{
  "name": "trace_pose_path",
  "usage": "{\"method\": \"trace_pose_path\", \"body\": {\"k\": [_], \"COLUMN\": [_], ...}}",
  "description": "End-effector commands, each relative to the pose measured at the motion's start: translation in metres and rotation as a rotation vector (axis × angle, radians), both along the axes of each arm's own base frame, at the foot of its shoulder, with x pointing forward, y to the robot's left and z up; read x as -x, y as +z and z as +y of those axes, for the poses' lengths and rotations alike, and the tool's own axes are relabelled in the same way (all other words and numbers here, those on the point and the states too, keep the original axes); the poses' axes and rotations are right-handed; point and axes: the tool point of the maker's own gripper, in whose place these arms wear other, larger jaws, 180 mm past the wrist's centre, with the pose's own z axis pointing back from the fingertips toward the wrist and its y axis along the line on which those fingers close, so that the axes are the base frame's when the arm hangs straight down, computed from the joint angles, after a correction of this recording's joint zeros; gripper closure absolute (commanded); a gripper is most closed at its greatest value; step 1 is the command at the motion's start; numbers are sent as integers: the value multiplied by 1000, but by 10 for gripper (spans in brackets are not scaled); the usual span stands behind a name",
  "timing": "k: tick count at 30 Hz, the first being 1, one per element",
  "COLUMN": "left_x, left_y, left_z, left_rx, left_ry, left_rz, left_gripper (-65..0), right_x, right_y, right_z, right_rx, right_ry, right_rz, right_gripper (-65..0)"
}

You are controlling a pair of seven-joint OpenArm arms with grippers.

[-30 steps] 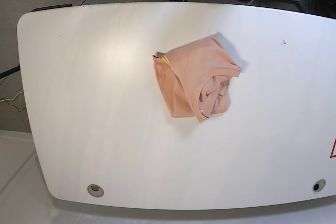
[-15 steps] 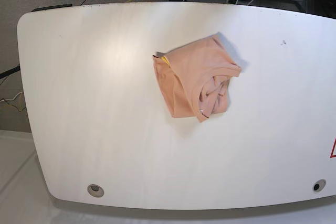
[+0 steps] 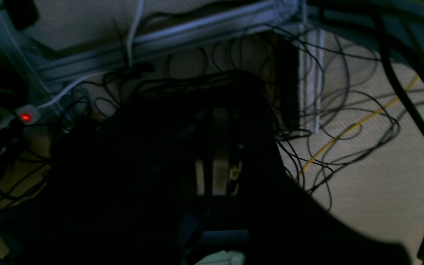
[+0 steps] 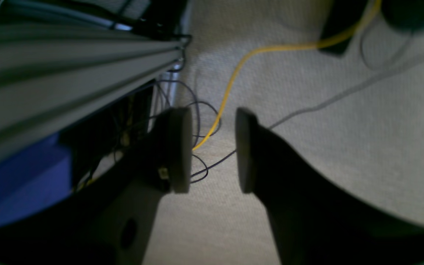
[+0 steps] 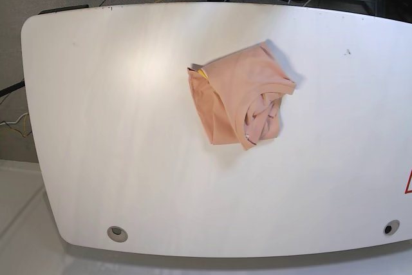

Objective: Fold the T-shirt properly

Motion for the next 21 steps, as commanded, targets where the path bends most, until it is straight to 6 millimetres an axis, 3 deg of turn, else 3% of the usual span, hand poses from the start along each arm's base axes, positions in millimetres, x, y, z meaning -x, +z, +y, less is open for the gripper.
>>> {"method": "trace_pose_path", "body": {"k": [1,6,17,21], "left_x": [4,3,4,5], "left_y": [0,0,0,0], "left_z": [1,3,4,4], "left_rx": [-1,-4,-5,-5], "left_ry": [3,2,-3,-3], "left_rz": [5,4,6,7], "left_gripper": [-4,-4,-4,-4], "right_x": [9,5,23,20], "right_y": [0,0,-4,-5], "right_z": [-2,0,-2,-3], "right_rx": [6,0,30,40], "right_ry": [25,65,140,137], "right_rz": [10,11,116,128], "right_gripper": [-191,-191,-191,-179]}}
